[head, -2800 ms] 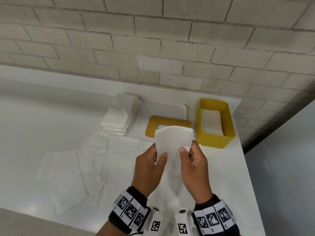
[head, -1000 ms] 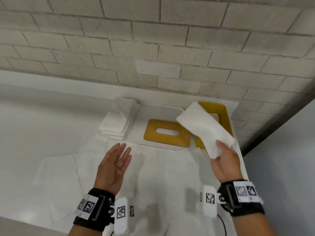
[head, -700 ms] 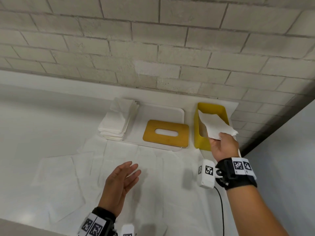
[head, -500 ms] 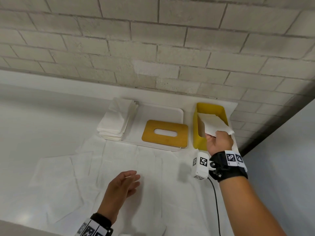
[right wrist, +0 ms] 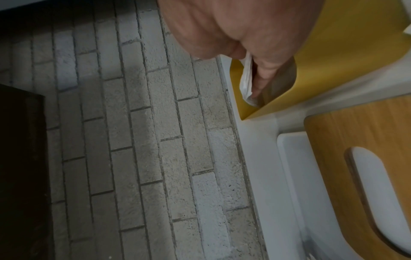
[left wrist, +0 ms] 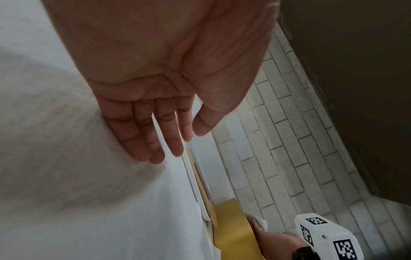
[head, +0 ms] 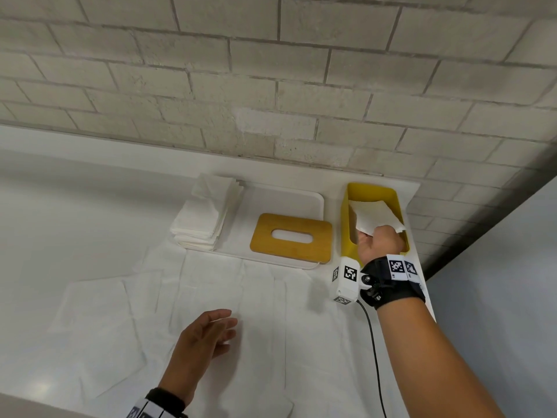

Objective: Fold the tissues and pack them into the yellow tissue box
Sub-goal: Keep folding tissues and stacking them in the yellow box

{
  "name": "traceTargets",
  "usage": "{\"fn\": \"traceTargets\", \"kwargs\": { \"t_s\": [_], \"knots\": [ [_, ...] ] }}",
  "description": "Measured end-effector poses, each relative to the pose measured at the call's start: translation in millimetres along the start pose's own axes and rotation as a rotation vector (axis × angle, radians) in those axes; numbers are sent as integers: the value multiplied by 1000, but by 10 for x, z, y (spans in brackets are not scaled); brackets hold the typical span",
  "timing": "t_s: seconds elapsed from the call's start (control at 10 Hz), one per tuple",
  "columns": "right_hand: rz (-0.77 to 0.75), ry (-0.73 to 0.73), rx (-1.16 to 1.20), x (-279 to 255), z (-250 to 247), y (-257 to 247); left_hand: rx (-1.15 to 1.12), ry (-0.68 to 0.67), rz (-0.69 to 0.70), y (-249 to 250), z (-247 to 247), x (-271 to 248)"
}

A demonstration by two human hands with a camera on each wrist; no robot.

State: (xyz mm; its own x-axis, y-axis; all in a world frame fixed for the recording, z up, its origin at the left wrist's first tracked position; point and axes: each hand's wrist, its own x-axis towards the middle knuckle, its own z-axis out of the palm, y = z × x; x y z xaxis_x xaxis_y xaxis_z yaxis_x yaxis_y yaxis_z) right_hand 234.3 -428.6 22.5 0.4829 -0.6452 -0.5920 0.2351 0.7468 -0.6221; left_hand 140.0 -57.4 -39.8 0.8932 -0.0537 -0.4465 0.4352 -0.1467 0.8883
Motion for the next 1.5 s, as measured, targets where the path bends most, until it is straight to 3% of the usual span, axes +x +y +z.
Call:
{"fn": "traceTargets", "kwargs": {
  "t_s": [0.2,0.4,0.6,0.7,0.9,1.0,1.1,1.3,1.5],
  "knots": [
    [-257,63,-606,-53,-12,93,8,-10,5,-12,25,10],
    [-421,-3,-1037,72,-9,97,10,-15,8,-11,17,-7],
    [-574,33,-1399,8,-101,88,13,-12,4,-14,19,7],
    [-526,45,-1341,15,-89,87,17,-12,7,-11,12,-5],
    [-164,2,-684,48,103,6,28,-12,37,23,9,-28],
    [-73,-72,-460,106,161,-64,27,-14,45,20,4,-29],
    [3,-52,-285,62,139,-78,32,-14,42,-6,2,-11],
    [-36,-160,-194,-262,-194,-98,42,-14,58,4,-22,4],
    [-48,-244,-162,-1218,-953,-55,29,-28,79,62,16,-133]
  ]
}}
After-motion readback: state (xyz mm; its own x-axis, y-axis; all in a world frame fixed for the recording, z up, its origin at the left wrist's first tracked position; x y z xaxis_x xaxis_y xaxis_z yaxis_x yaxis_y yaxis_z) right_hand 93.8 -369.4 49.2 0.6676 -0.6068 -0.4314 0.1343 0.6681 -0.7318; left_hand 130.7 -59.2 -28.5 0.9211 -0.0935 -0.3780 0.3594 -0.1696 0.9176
